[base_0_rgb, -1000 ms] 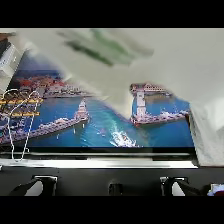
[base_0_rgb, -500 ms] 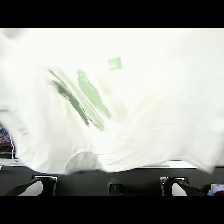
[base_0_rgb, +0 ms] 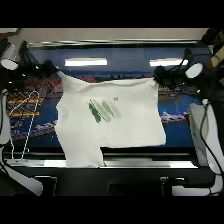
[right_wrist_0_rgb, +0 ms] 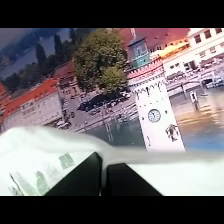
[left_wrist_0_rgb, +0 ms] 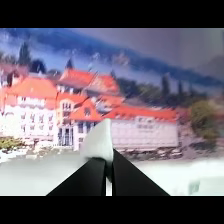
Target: Fold the clothes and pants, and hang the long-sleeved shirts on hangers.
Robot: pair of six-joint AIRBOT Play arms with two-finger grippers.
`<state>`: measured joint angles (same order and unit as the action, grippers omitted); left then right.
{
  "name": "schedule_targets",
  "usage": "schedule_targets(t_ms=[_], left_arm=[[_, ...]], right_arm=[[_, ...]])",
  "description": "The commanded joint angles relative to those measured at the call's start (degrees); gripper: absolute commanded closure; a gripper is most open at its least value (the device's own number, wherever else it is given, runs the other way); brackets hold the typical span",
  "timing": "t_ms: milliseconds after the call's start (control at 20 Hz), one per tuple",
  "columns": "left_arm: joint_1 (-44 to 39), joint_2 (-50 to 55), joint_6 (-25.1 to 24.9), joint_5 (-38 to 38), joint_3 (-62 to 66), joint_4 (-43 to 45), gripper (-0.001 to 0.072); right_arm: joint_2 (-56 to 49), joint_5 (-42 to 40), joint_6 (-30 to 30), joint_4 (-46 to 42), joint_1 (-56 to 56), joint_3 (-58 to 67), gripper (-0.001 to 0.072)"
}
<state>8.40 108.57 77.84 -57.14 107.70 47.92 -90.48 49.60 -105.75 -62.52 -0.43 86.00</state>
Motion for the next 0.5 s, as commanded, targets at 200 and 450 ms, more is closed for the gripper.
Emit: schedule_targets(t_ms=[200,450], left_arm=[[-2.36,7.89,-0.92,2.82,1.2,0.33,0.0632],[2.08,7.08,-0.33,-11.19,10.75,-0.63,0.0095]], right_arm=[[-10.36,-12.7,-1.46,7.72,-0.17,0.15,0.0455],[-6.16,6.67,6.58,8.96,-11.47,4.83,0.0208]])
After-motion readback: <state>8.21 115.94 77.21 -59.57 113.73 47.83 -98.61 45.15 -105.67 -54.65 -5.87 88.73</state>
